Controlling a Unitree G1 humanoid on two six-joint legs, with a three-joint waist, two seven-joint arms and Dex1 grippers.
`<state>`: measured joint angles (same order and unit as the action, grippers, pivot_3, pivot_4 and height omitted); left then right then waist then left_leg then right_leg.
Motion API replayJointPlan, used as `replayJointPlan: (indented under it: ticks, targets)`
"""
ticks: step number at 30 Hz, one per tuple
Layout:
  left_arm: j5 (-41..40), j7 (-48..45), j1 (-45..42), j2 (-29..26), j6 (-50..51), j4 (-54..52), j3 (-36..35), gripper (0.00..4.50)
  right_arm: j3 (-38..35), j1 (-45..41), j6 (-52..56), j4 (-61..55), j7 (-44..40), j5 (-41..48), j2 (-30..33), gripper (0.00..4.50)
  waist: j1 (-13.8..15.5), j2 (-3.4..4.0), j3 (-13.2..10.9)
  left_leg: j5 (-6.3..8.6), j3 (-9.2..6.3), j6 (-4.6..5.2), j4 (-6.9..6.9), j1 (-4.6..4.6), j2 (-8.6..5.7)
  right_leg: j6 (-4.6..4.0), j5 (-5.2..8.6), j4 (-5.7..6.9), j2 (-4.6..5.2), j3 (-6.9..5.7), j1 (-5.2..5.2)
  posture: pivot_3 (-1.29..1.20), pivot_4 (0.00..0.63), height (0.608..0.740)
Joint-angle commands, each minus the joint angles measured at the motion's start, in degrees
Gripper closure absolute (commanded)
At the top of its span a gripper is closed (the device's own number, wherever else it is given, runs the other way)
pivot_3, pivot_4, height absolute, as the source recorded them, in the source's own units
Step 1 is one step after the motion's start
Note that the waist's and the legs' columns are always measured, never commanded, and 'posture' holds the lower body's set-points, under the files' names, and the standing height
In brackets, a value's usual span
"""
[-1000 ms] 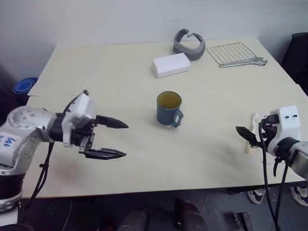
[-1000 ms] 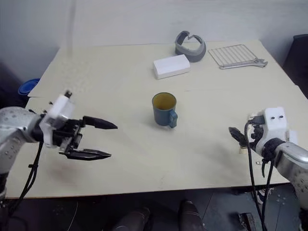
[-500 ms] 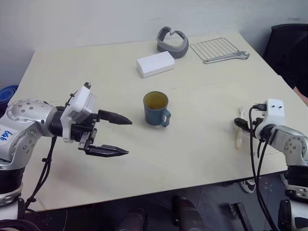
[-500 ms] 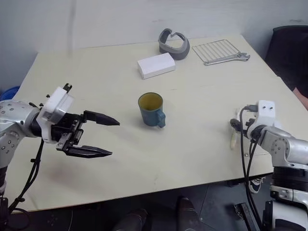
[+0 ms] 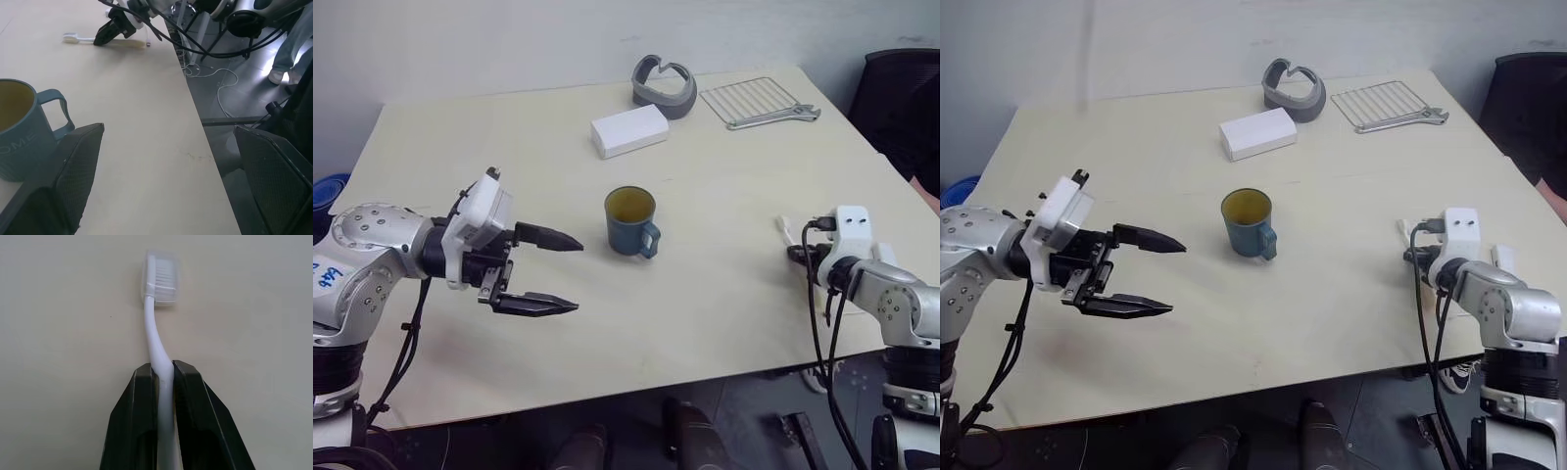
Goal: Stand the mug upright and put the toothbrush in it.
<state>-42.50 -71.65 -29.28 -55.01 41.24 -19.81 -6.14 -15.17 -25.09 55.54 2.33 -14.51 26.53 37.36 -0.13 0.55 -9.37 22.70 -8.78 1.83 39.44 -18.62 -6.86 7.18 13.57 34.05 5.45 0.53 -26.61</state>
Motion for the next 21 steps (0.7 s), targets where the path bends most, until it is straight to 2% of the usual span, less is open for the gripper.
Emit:
replayJointPlan:
  ticks: [1,3,8,12,16,21]
  targets:
    - [-1.35,1.33,-0.61,0.32,0.20,-0.14,-1.85,0.00,2.28,-0.35,-6.43,-3.06,-1.54,-2.58,-1.10,4.34,-0.05,0.00,0.00,0.00,0.00,0.00,0.00,0.00,0.00,0.00,0.00,0.00,0.00,0.00,0.00,0.00,0.150,0.740]
    - [-1.77,2.74,-0.35,0.41,0.81,0.91,-3.40,0.00,1.43,-4.27,-10.97,-5.65,-0.87,-2.12,-4.30,4.34,-0.37,0.02,-0.01,0.00,0.05,0.00,-0.01,0.01,0.00,0.00,0.00,0.02,-0.01,0.04,-0.02,0.00,0.150,0.740]
    - [-2.37,5.53,0.90,-0.24,2.19,3.62,-7.68,0.00,0.98,-16.95,-16.20,-9.52,1.53,1.98,-17.21,4.34,-1.67,0.26,-0.13,-0.03,0.19,-0.11,-0.12,-0.02,0.02,-0.10,0.05,0.39,-0.02,0.10,-0.44,0.00,0.150,0.740]
    - [-2.09,7.38,1.43,-0.64,2.66,4.51,-9.84,0.00,5.65,-25.87,-22.15,-7.57,3.20,2.17,-29.53,4.34,-1.89,0.22,-0.09,0.02,0.22,-0.20,-0.11,-0.25,0.04,-0.33,0.18,0.88,0.06,-0.40,-1.00,0.00,0.150,0.740]
    - [-2.37,8.84,1.51,-0.45,2.78,4.11,-10.65,0.00,10.23,-27.98,-29.04,-1.63,4.11,-2.20,-36.91,4.34,-2.16,0.20,-0.08,0.02,0.25,-0.19,-0.06,-0.28,0.00,-0.35,0.19,0.99,0.06,-0.53,-1.04,0.00,0.150,0.740]
    - [-3.06,10.73,2.08,0.02,3.26,2.73,-11.58,0.00,13.59,-27.49,-37.01,3.56,3.85,-5.95,-42.38,4.34,-2.39,0.20,-0.08,0.02,0.21,-0.19,0.19,-0.37,-0.19,-0.36,0.19,1.10,0.06,-0.72,-1.03,0.00,0.150,0.740]
